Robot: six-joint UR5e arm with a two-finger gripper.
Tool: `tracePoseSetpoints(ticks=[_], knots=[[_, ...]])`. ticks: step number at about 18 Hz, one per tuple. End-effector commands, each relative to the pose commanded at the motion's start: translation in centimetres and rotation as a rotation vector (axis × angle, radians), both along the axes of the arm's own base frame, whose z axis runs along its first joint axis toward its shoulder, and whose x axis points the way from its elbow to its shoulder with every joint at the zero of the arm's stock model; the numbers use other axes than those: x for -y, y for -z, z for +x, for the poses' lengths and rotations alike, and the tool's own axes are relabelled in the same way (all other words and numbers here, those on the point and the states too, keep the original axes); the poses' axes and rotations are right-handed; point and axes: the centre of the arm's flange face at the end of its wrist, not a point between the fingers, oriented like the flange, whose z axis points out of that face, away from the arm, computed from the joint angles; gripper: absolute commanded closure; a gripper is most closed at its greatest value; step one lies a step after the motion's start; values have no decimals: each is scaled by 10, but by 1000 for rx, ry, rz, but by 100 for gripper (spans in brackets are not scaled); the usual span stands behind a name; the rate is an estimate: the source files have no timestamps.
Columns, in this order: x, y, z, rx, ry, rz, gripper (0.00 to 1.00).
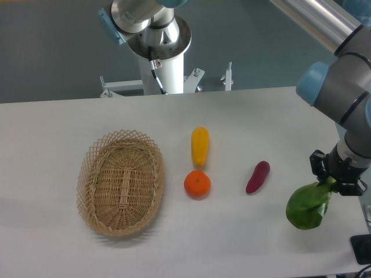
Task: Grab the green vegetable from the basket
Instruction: 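Carry the held bok choy back beside the purple sweet potato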
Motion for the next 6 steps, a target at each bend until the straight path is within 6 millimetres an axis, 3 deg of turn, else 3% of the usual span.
tracePoseSetpoints(ticks=[6], knots=[[0, 0, 0, -3, 5, 1, 93]])
